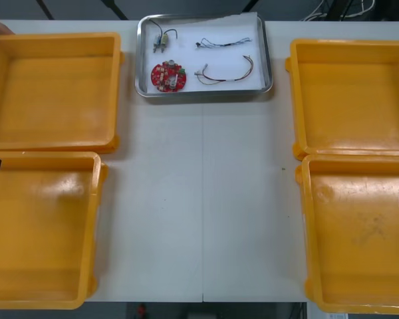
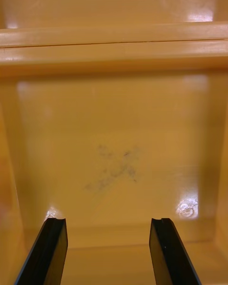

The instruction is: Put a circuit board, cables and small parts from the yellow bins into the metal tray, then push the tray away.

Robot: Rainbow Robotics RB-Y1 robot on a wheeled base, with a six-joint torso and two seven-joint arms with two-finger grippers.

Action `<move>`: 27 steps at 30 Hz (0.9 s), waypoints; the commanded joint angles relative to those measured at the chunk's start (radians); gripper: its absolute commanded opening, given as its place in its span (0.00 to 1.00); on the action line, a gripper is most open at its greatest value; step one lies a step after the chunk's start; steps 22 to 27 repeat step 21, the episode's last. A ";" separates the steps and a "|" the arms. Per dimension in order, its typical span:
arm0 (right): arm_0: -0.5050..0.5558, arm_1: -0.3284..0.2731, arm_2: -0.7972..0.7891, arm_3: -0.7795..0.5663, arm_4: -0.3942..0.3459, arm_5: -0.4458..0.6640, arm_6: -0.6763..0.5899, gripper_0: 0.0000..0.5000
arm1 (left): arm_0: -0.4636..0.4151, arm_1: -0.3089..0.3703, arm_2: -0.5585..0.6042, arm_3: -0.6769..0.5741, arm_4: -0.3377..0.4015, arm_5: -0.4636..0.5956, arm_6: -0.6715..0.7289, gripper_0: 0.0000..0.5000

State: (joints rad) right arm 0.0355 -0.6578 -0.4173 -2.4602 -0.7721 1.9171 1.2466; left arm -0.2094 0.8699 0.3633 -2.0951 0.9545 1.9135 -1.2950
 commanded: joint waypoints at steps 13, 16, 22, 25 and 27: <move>0.021 -0.036 -0.008 -0.025 0.000 0.003 0.013 1.00 | 0.011 0.043 0.026 -0.005 -0.007 0.006 -0.063 1.00; 0.021 -0.036 -0.008 -0.025 0.000 0.003 0.013 1.00 | 0.011 0.043 0.026 -0.005 -0.007 0.006 -0.063 1.00; 0.021 -0.036 -0.008 -0.025 0.000 0.003 0.013 1.00 | 0.011 0.043 0.026 -0.005 -0.007 0.006 -0.063 1.00; 0.021 -0.036 -0.008 -0.025 0.000 0.003 0.013 1.00 | 0.011 0.043 0.026 -0.005 -0.007 0.006 -0.063 1.00; 0.021 -0.036 -0.008 -0.025 0.000 0.003 0.013 1.00 | 0.011 0.043 0.026 -0.005 -0.007 0.006 -0.063 1.00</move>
